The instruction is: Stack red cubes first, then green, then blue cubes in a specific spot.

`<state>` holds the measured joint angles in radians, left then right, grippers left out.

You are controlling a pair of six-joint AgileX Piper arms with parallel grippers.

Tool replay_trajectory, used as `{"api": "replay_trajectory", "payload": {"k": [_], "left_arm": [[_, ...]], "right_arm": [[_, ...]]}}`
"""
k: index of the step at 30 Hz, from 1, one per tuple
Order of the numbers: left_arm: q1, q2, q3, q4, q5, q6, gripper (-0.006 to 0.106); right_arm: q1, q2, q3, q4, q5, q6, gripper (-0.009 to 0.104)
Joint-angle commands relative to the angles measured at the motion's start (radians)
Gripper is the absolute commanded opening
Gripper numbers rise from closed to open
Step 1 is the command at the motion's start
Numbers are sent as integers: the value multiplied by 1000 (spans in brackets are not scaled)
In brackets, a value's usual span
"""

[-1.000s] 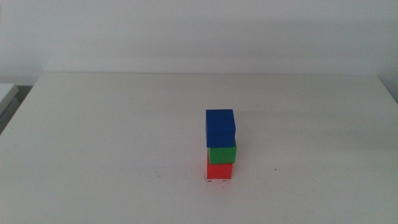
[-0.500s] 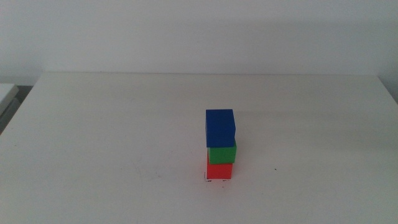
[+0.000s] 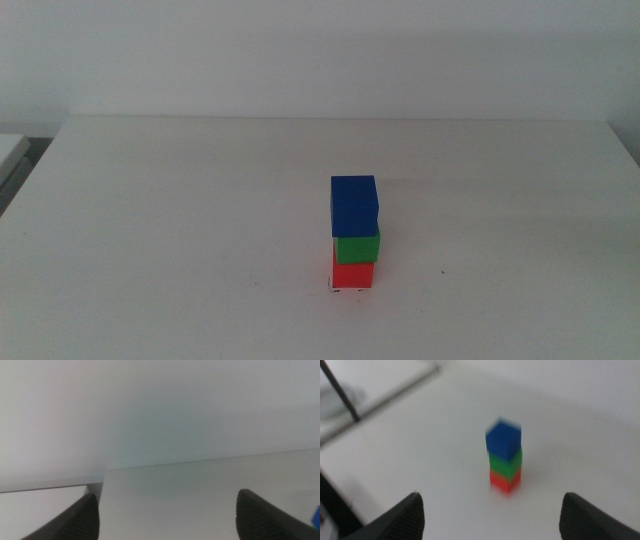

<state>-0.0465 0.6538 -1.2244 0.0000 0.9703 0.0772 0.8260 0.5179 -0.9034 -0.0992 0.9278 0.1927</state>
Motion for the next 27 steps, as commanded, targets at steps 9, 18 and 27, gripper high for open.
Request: {"api": "replay_trajectory", "payload": {"k": [9, 18, 27], "left_arm": [[7, -389, 658, -51, -551, -2, 94], [7, -654, 1040, -60, -562, -2, 94], [7, -654, 1224, -80, -765, -2, 94]], "right_arm": [[-197, -166, 570, 70, -590, -10, 88], [-612, -316, 754, 46, -666, -10, 88], [-757, -501, 886, -30, -659, -10, 88]]}}
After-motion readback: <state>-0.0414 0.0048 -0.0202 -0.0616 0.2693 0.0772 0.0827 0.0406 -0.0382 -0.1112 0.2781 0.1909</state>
